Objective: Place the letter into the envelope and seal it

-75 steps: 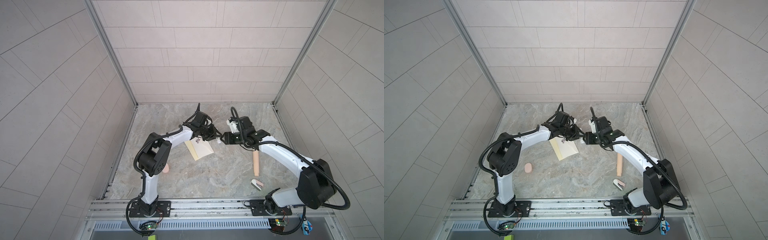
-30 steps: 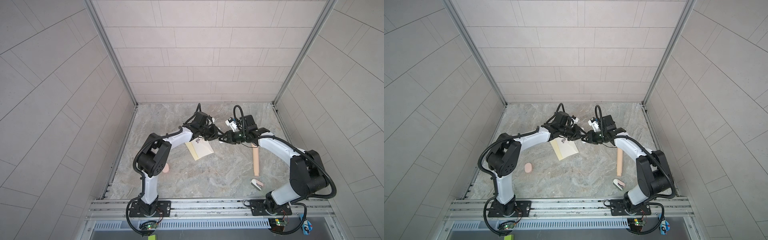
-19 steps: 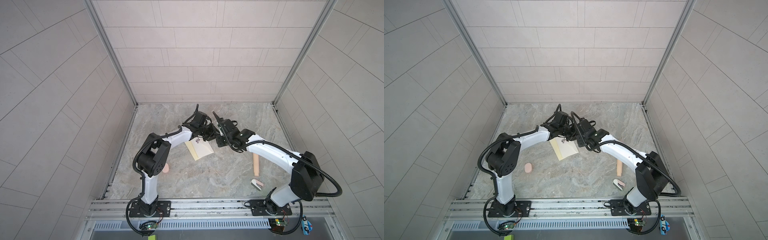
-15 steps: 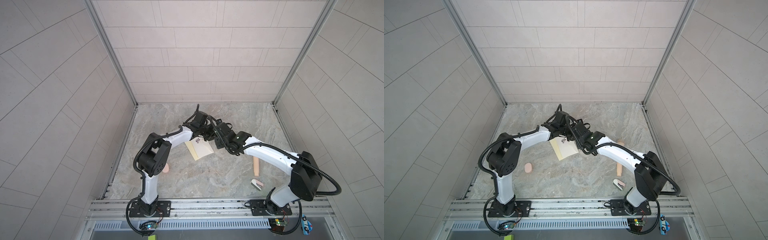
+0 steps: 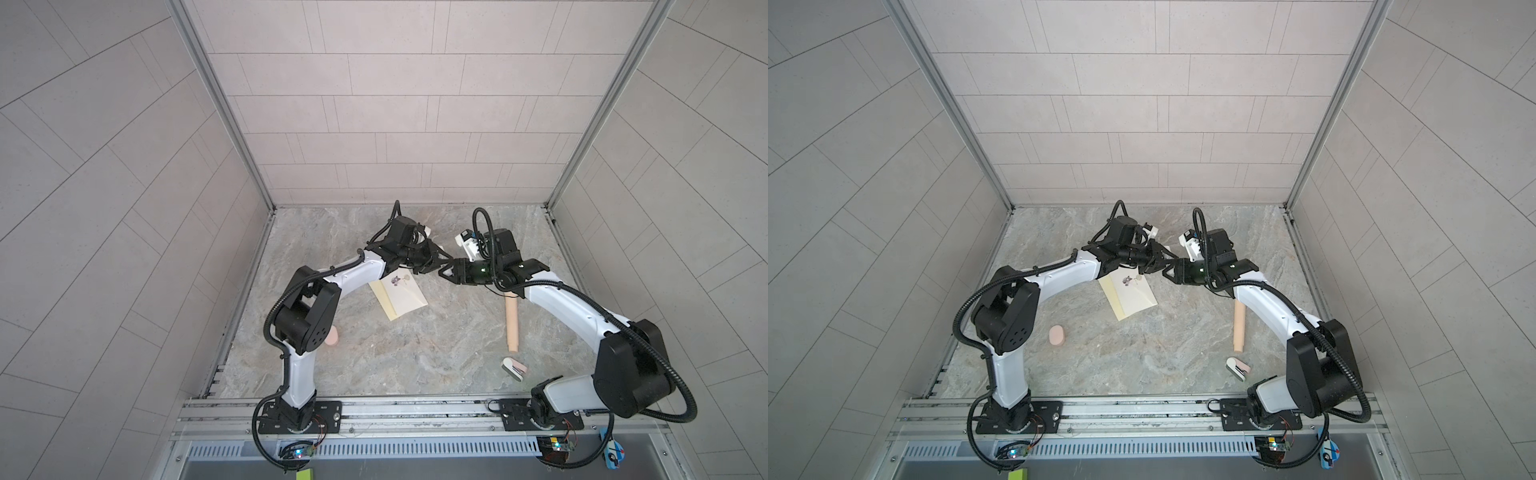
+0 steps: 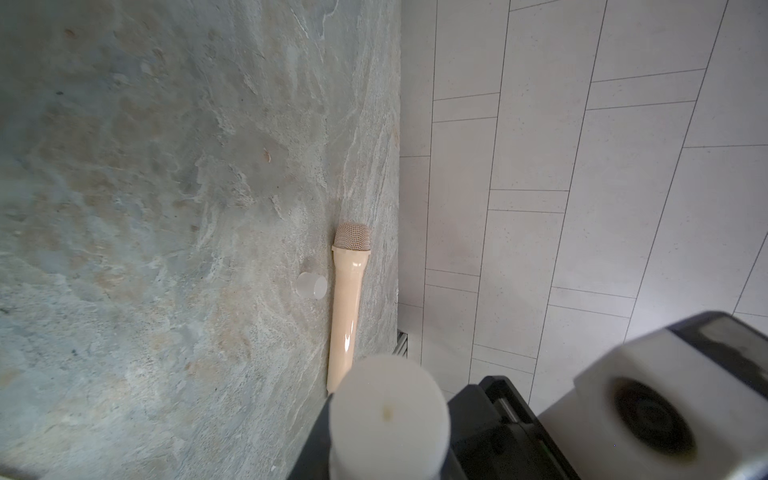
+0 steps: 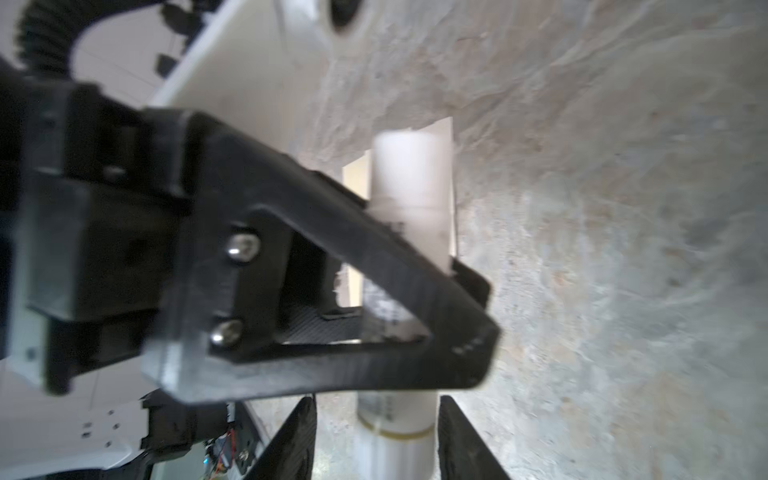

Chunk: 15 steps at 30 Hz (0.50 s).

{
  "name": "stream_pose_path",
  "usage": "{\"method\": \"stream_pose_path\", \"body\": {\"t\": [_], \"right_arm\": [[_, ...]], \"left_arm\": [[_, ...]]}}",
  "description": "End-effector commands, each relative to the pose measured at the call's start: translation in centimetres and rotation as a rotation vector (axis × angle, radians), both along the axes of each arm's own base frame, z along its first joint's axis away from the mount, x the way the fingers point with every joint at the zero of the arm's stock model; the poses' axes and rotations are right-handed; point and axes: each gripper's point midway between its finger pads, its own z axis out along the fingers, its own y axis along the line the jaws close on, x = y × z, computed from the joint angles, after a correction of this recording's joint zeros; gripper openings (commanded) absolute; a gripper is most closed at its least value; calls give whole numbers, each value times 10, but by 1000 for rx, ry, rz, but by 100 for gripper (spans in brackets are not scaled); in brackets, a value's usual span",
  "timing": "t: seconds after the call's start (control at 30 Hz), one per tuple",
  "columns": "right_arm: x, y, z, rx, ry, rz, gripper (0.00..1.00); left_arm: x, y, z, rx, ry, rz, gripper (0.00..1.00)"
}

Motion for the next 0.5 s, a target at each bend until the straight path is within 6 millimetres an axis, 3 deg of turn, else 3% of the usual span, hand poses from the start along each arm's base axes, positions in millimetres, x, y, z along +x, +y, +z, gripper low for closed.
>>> {"method": "stream_pose_path", "body": {"t": [0.0, 0.3, 0.47], "right_arm": [[-4, 15, 19, 102, -12, 79, 43], [18, -8, 10, 5, -36, -64, 10], [15, -32, -7, -383, -117, -170, 7]], "left_arm": [[-1, -3, 37, -69, -87, -25, 0], [-4, -4, 37, -68, -76, -29, 0], [-5, -6, 28, -48, -18, -20, 0]]}}
